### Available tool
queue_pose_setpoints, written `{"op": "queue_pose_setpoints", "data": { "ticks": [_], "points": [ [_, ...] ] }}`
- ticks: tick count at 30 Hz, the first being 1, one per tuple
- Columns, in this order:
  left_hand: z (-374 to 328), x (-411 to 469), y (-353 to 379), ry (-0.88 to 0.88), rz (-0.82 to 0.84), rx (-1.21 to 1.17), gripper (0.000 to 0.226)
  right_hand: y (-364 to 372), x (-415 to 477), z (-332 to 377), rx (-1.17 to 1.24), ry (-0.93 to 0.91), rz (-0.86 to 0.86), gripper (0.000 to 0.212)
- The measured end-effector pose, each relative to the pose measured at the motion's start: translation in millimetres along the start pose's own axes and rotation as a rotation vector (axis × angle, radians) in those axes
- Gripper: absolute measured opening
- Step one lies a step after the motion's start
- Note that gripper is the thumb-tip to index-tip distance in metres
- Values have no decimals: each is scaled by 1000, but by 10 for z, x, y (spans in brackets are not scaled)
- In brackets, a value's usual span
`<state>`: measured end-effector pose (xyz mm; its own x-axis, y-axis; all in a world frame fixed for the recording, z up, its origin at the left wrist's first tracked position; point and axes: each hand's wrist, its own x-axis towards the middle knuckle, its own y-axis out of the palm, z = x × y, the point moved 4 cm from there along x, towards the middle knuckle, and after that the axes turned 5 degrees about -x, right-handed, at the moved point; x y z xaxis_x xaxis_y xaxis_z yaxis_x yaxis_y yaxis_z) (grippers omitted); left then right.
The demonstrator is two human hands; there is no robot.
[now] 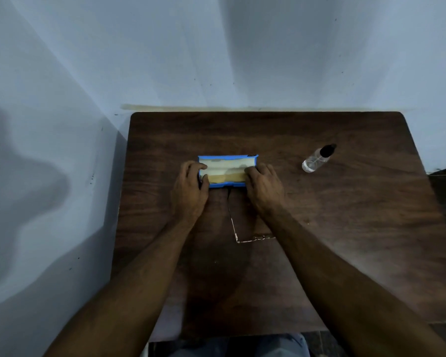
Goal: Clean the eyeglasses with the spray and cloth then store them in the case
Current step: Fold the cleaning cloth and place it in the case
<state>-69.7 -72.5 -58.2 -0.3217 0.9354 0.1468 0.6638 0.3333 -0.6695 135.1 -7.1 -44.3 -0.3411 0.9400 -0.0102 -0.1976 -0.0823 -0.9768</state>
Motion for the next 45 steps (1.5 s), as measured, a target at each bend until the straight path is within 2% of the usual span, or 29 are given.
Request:
{"op": "queue_pose_setpoints", "data": {
  "ticks": [5,10,20,35,41,45],
  "points": [
    [27,-90,20,-108,-40,-125,42,-7,-44,39,164,-19,-54,16],
    [41,-112,15,-111,-73,-216,41,26,-61,56,176,-13,-16,25],
    [56,61,99,-123,-49,-249,39,-25,25,30,173,-76,7,23],
    [45,11,81,-167,-44,-238,45,-122,-16,24,202,-51,8,31],
    [-6,-120,-8,-218,-130,-251,46,-198,-107,-66,254,-10,-95,28],
    [-136,-385,-86,-300,-178,-312,28,-335,-220,-237,348,98,-242,20]
  ]
}}
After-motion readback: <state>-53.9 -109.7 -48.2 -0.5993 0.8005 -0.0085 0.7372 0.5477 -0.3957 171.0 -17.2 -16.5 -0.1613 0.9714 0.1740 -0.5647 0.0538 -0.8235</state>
